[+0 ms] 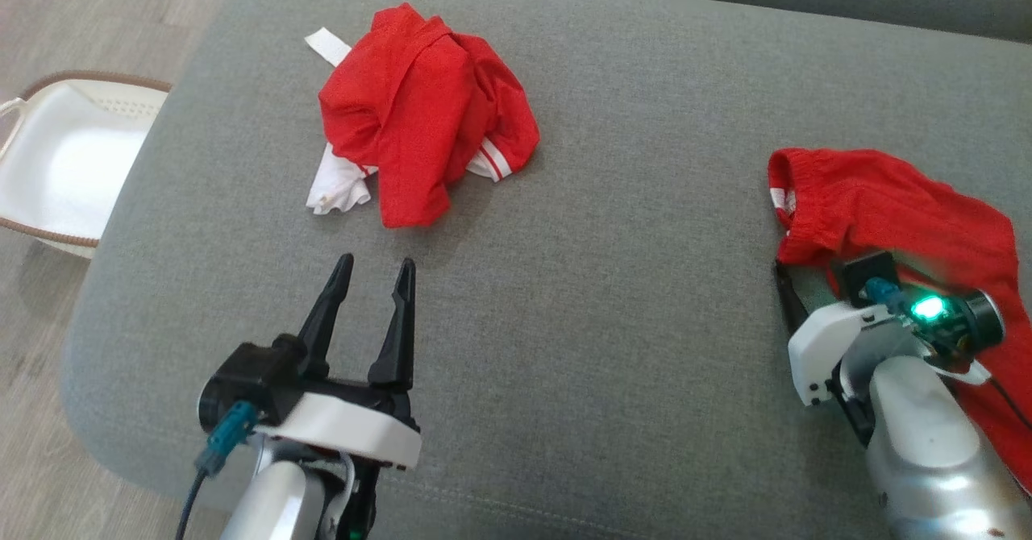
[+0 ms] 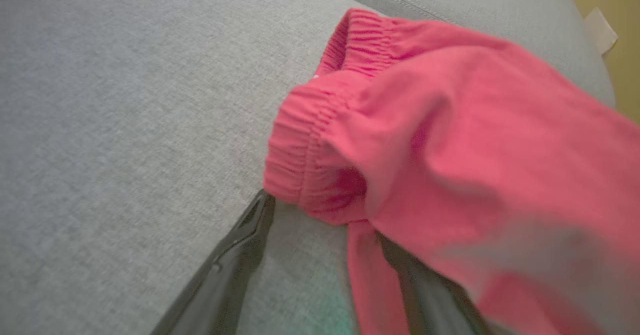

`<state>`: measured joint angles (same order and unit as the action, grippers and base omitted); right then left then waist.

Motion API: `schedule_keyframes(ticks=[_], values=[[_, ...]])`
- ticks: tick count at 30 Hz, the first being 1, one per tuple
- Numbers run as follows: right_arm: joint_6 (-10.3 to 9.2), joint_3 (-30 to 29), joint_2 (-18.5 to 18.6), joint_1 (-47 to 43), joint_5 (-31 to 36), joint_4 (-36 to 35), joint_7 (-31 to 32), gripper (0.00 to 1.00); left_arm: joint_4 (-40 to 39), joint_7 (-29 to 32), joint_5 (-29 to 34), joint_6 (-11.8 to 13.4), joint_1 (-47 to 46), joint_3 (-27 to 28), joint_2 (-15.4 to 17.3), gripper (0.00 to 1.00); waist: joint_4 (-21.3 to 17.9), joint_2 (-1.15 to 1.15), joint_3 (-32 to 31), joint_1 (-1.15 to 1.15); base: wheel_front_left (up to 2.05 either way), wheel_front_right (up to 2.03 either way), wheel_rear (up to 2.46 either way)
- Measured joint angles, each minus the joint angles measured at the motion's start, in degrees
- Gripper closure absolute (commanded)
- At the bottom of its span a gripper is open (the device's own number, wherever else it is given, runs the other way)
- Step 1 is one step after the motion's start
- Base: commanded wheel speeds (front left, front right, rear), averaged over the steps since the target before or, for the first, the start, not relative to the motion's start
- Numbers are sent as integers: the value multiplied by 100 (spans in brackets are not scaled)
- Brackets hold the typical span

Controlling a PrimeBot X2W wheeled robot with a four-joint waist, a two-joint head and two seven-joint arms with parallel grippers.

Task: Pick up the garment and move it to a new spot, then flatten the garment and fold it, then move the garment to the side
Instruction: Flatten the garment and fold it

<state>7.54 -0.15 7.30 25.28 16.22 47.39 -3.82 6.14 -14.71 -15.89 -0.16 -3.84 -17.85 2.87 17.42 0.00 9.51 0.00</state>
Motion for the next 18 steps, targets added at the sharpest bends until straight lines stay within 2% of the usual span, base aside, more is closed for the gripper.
schedule_keyframes(ticks=[2,3,4,13,16,18], values=[[0,-54,-13,127,11,149,-4,0,-8,0,0,2,-55,0,-1,0,-18,0,38,0,0,0,0],[0,-68,-29,179,19,209,-4,55,-8,1,0,18,-65,1,-1,0,-32,0,51,0,0,0,0],[0,-82,-54,231,23,277,-14,100,-8,0,-1,18,-68,1,-2,0,-50,0,62,0,0,0,0],[0,125,-296,321,-162,692,-620,100,33,0,0,16,-67,11,-2,0,-312,0,-28,0,0,0,0],[0,568,-338,260,-568,687,-828,100,63,0,1,16,-66,16,-3,0,-410,0,-134,0,0,0,0],[0,1188,-333,136,-1295,542,-900,100,79,0,2,15,-58,18,-3,0,-470,0,-223,0,0,0,0]])
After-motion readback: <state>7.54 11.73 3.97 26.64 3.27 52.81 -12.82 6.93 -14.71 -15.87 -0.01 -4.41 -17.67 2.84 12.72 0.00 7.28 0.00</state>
